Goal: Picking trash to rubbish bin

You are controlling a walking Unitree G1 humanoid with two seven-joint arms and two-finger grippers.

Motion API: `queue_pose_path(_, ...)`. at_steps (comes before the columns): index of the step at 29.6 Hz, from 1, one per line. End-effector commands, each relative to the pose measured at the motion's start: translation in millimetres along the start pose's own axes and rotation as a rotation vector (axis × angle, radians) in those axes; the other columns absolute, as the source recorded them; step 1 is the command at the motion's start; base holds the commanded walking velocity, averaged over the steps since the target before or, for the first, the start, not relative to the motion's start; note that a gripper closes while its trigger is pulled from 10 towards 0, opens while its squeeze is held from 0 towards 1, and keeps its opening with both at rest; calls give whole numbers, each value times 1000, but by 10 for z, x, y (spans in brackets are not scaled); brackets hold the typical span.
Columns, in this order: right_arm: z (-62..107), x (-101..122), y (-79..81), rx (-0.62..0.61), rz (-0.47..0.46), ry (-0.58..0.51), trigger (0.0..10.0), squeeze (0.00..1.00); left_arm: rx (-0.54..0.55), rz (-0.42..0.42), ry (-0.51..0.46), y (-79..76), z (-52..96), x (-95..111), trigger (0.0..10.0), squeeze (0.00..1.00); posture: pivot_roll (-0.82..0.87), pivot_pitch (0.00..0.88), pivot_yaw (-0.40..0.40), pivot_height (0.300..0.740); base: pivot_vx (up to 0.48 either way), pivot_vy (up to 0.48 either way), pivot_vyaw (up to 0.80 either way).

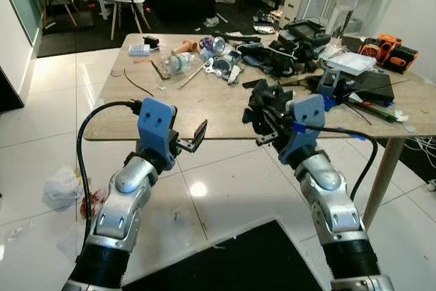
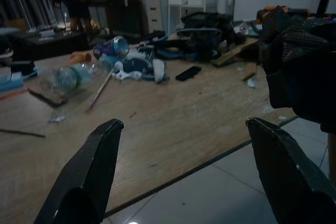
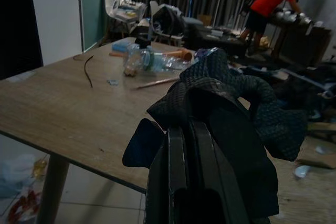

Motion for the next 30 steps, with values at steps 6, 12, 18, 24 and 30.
queue_pose_path(6, 31, -14, 4, -8, 10, 2, 10000, 0, 39, -27, 61, 58, 18, -142, 10000, 0, -73, 65, -7, 740, 0, 0, 0)
queue_pose_path(12, 98, -170, 4, -12, 27, 49, 10000, 0, 164, -47, 138, 306, 84, -354, 10000, 0, -77, 69, -9, 740, 0, 0, 0)
queue_pose_path(18, 206, -386, 64, -15, 9, 122, 10000, 0, 191, -52, 173, 337, 160, -507, 10000, 0, -84, 70, -6, 740, 0, 0, 0)
queue_pose_path(24, 263, -484, 49, -58, -19, 159, 10000, 0, 276, -78, 178, 482, 216, -583, 10000, 0, -91, 72, -4, 740, 0, 0, -267)
queue_pose_path(30, 315, -540, -64, -123, -13, 174, 10000, 0, 376, -90, 171, 681, 270, -549, 10000, 0, -90, 67, -7, 740, 0, 0, -800)
Point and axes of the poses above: a point about 5 cm out from each wrist's last joint towards the gripper, its own z axis pointing back from the gripper into the wrist, its own x axis along the axis of the wrist's last joint, y = z × x, the point moved 6 cm from there along -z, pointing out of the wrist towards the gripper, and after that the axes turned 13 degrees about z, right-handed, at the moved point
